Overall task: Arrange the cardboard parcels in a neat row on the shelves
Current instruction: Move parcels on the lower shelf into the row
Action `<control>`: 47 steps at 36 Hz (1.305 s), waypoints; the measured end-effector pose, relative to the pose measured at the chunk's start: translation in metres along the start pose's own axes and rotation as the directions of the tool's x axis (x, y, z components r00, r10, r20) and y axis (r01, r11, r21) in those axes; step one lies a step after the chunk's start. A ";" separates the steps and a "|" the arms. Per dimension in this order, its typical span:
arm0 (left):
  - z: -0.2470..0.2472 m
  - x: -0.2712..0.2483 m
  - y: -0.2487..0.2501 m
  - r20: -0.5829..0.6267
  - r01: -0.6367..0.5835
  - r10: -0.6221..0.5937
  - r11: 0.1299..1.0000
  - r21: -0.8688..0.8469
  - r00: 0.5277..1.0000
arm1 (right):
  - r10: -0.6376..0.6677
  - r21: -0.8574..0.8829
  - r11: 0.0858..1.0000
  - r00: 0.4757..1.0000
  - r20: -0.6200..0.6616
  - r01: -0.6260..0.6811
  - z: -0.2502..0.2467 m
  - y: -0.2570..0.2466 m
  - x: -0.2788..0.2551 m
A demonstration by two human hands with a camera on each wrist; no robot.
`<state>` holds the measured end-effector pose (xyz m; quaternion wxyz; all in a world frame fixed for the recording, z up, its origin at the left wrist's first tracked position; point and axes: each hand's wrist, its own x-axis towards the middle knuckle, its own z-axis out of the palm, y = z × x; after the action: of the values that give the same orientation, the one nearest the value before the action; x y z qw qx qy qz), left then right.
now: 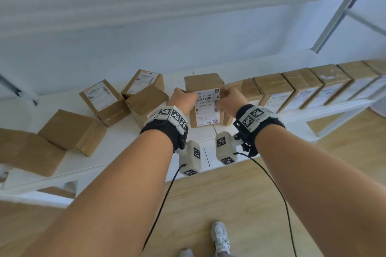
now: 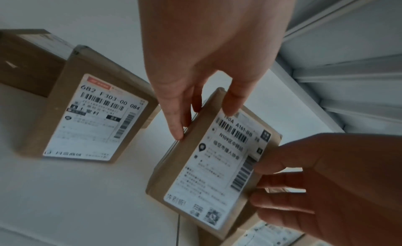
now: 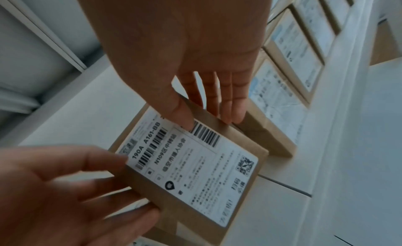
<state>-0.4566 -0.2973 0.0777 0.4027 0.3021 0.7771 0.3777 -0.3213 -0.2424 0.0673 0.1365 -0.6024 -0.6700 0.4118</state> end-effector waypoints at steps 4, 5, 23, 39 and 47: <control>0.011 -0.004 -0.007 0.053 0.053 -0.051 0.998 -0.042 0.997 | 0.041 0.037 0.998 0.999 -0.011 -0.041 0.013 0.018 -0.003; 0.014 -0.003 -0.010 0.054 0.062 -0.063 0.998 0.011 0.997 | 0.045 0.042 0.998 0.999 -0.022 -0.044 0.017 0.022 -0.002; 0.025 0.006 -0.028 -0.021 -0.059 0.077 0.893 0.446 0.997 | 0.032 -0.089 0.995 0.981 -0.190 -0.050 0.010 0.028 0.000; 0.041 0.016 -0.021 0.095 -0.146 0.113 0.835 0.530 0.989 | -0.169 -0.327 0.939 0.969 -0.179 0.103 -0.026 0.034 0.019; 0.055 0.016 -0.017 0.071 -0.171 0.156 0.860 0.481 0.985 | -0.254 -0.408 0.901 0.943 -0.215 0.150 -0.017 0.052 0.030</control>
<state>-0.4202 -0.2756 0.0356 0.2924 0.4637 0.8124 0.1990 -0.2805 -0.2113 0.0315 0.1452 -0.5933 -0.7729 0.1717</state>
